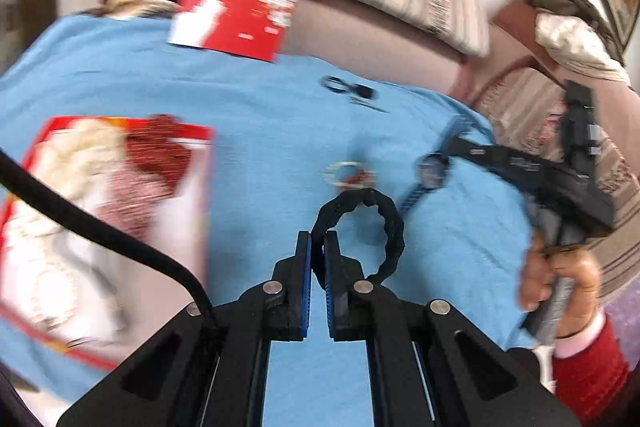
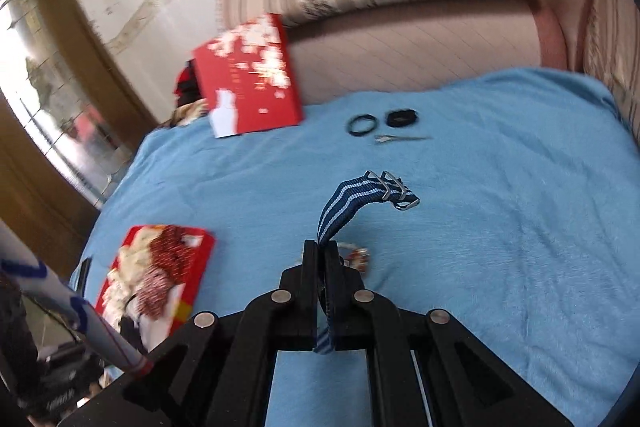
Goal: Organize jewelry
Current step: 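Carry the watch and black hair tie over the tray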
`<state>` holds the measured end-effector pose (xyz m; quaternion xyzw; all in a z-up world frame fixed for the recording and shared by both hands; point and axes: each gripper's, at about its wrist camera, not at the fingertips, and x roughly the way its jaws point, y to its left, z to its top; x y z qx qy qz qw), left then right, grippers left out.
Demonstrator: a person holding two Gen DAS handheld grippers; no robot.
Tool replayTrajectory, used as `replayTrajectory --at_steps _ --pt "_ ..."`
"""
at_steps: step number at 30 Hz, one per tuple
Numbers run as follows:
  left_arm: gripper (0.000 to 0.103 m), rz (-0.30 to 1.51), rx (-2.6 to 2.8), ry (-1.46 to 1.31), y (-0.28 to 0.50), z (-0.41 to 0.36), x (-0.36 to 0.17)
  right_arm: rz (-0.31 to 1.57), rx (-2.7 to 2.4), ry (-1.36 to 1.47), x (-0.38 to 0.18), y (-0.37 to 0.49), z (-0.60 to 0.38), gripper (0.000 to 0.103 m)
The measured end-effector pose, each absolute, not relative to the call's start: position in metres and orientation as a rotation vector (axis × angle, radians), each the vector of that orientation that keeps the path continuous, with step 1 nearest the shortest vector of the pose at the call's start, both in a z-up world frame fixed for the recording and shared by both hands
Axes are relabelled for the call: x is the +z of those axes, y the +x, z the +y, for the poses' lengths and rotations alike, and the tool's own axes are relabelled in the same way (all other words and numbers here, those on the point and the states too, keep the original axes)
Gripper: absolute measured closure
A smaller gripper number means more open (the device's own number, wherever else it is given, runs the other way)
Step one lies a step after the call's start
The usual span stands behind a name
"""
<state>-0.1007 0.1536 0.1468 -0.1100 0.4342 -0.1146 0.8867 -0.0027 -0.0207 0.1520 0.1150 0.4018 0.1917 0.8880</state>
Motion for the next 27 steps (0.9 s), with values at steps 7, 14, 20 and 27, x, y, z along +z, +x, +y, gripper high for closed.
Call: replayTrajectory --at_steps 7,14,20,27 --pt "0.098 0.905 -0.007 -0.295 -0.143 0.252 0.138 0.801 0.545 0.162 0.183 -0.047 0.047 0.099" --pt "0.098 0.942 0.114 -0.362 -0.162 0.305 0.112 0.823 0.726 0.164 0.195 -0.072 0.125 0.099" --pt "0.098 0.985 0.176 -0.386 -0.157 0.318 0.086 0.933 0.85 0.282 0.169 -0.074 0.185 0.099" --pt "0.098 1.023 0.187 -0.38 -0.141 0.314 0.065 1.048 0.776 0.126 0.107 -0.056 0.231 0.099"
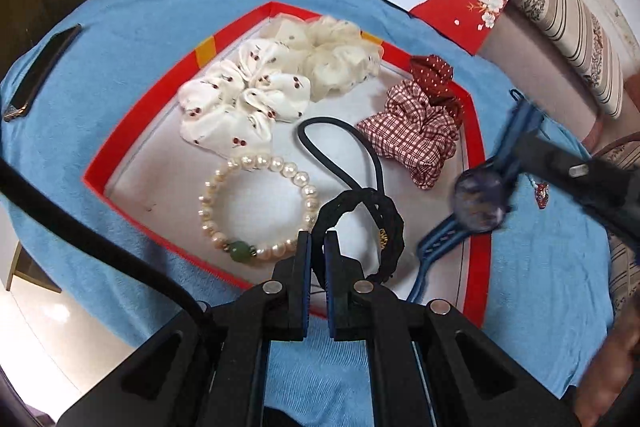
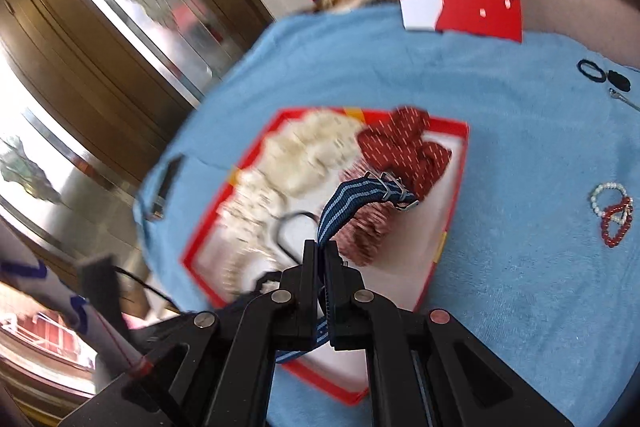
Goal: Organize jewelry
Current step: 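Carry the watch and black hair tie over the tray, then lower the watch and hair tie into the tray and open both grippers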
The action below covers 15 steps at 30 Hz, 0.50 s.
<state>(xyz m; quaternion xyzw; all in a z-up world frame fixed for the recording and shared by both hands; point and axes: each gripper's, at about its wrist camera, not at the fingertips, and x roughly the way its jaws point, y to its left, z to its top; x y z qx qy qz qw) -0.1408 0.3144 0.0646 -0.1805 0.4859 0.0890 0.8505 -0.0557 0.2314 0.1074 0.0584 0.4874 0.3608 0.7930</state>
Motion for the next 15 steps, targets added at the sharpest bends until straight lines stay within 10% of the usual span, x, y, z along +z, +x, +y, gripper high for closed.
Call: replayTrajectory --at_steps 15 --pt "0.097 0.996 0.196 -0.332 -0.136 0.302 0.065 1.03 0.657 -0.112 0.075 -0.025 0.248 0.093"
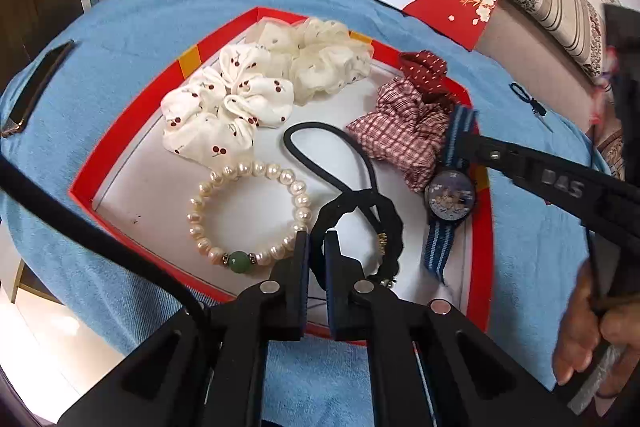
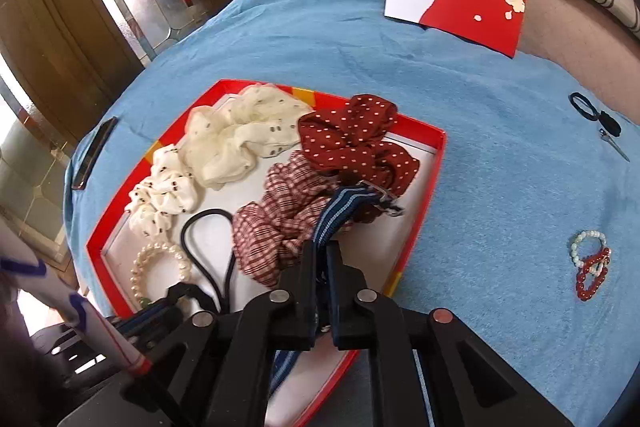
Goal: Organize jewelry
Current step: 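Lower the watch and hair tie into the tray and open both grippers, then move both grippers toward the white bead and red bead bracelets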
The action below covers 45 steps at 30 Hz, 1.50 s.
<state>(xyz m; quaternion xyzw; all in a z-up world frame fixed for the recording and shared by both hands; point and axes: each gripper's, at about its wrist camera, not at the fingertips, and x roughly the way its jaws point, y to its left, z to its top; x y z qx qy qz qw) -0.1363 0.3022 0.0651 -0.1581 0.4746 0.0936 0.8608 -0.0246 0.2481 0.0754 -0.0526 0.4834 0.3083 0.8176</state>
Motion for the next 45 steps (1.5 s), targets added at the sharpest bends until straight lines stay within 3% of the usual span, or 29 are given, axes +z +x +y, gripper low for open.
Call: replayTrajectory --at_steps 1,3,4,10,14,21,45 --pt "0.097 0.984 0.197 -0.337 -0.139 0.302 0.069 1.031 0.653 -0.111 0.075 -0.023 0.248 0.09" --pt "0.095 0.969 0.197 -0.345 -0.145 0.301 0.075 1.018 0.642 -0.106 0.078 -0.023 0.242 0.07" --pt "0.093 0.962 0.197 -0.348 -0.147 0.3 0.078 1.009 0.643 -0.099 0.08 -0.024 0.239 0.068" --pt "0.069 0.894 0.22 -0.371 -0.165 0.298 0.099 0.972 0.637 -0.061 0.098 -0.035 0.219 0.067" --pt "0.067 0.865 0.23 -0.37 -0.176 0.293 0.111 0.963 0.623 -0.043 0.105 -0.048 0.2 0.066" --pt "0.054 0.843 0.238 -0.354 -0.192 0.278 0.122 0.948 0.6 0.016 0.112 -0.084 0.151 0.063" --pt "0.052 0.881 0.237 -0.082 -0.203 0.205 0.122 0.907 0.462 -0.002 0.096 -0.141 0.073 0.054"
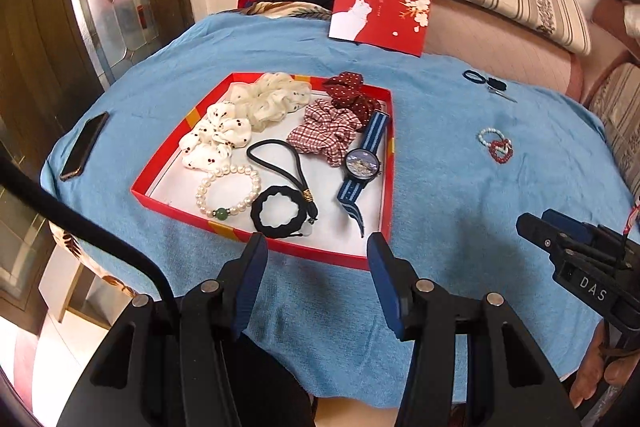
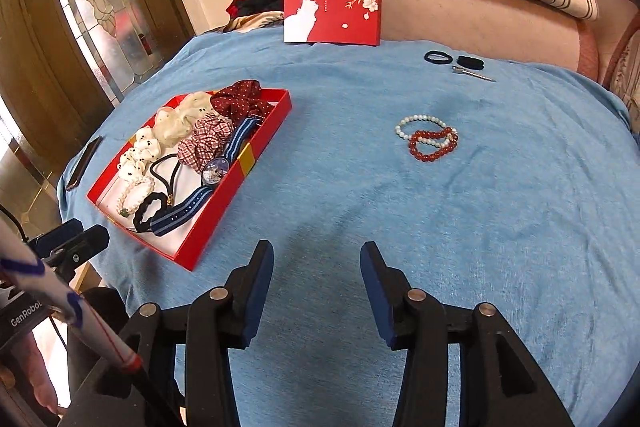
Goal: Organize jewelry
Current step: 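Move both grippers toward the white bead and red bead bracelets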
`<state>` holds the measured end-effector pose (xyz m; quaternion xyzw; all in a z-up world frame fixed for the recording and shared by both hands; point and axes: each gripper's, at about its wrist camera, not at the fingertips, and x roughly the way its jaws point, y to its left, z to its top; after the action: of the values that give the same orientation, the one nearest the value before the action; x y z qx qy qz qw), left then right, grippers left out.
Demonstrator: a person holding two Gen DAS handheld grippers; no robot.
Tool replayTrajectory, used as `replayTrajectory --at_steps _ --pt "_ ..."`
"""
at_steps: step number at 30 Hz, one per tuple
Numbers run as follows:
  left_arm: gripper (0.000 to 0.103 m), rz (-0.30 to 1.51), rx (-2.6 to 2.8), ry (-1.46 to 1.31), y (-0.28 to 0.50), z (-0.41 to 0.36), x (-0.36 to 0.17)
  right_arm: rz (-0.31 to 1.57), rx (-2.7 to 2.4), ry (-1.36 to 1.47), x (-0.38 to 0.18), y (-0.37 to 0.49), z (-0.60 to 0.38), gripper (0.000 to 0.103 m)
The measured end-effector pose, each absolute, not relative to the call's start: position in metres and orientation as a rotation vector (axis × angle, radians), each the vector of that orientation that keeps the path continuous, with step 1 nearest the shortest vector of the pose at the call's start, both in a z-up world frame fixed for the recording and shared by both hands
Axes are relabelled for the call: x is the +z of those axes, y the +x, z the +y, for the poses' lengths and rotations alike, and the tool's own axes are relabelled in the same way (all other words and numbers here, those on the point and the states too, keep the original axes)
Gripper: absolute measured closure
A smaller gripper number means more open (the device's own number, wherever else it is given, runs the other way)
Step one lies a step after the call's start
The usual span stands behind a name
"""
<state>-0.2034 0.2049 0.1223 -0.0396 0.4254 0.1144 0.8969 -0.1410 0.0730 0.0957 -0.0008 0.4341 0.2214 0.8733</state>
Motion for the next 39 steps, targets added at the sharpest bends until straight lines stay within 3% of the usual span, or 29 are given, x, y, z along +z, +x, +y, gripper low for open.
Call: replayTrajectory --at_steps 21,30,39 --pt "0.052 0.93 0.205 -0.078 -0.191 0.192 0.107 0.901 0.362 0.112 0.085 -0.119 0.007 0.053" --pt "0.052 0.965 0.142 -0.088 -0.173 0.174 0.088 0.934 0.285 0.206 0.071 -0.039 -0.028 0.054" --pt "0.052 1.002 0.129 -0.071 -0.158 0.17 0.072 0.977 0.388 0.156 0.047 0.015 0.027 0.054"
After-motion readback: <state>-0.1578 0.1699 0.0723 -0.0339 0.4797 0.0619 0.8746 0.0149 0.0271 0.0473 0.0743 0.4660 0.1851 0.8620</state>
